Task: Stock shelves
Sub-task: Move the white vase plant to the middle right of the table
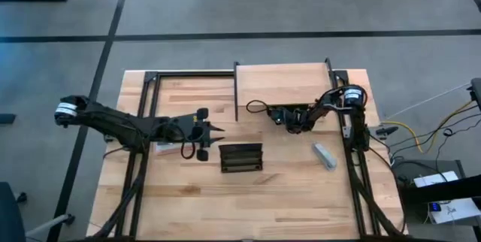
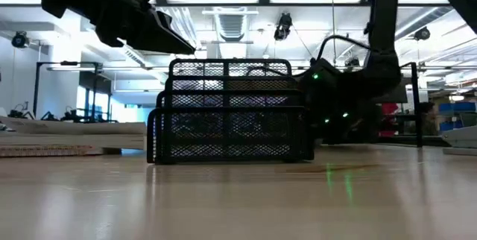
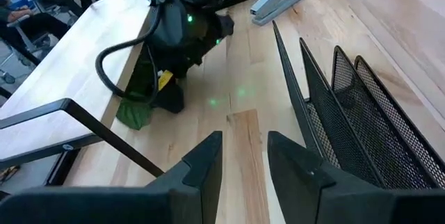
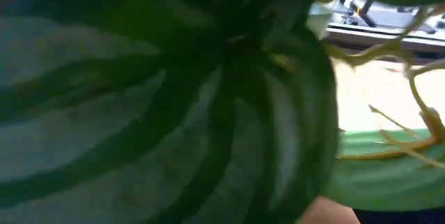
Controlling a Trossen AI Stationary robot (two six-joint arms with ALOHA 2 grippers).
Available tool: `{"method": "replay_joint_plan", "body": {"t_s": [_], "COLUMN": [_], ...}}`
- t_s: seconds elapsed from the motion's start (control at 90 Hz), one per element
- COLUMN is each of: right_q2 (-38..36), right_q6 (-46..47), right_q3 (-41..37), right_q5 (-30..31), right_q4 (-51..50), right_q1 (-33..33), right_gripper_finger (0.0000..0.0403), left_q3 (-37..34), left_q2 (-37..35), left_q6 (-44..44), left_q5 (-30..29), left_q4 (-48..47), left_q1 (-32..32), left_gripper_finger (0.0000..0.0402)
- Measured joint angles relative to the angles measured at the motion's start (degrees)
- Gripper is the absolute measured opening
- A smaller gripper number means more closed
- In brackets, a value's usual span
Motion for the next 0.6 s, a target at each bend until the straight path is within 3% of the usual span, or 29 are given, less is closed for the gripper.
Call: {"method": "replay_joint_plan", "body": {"t_s": [0.2, 0.6], "right_q2": [5.4, 3.4], "right_q6": [1.9, -2.1], "right_q3": [4.5, 4.9], "right_q5": [2.6, 6.1], "right_q4": [0.7, -1.9], "right_q1": [0.1, 0.0], "right_gripper_finger": [0.04, 0.04], "left_q3": [0.0, -0.1], "left_q2": [0.0, 0.0], "left_q6": [0.0, -0.2], "left_q5": [0.0, 0.0], "left_q4": [-0.1, -1.5], "left_q1": [0.0, 0.0], "left_gripper_finger": [0.0098, 0.0098]}}
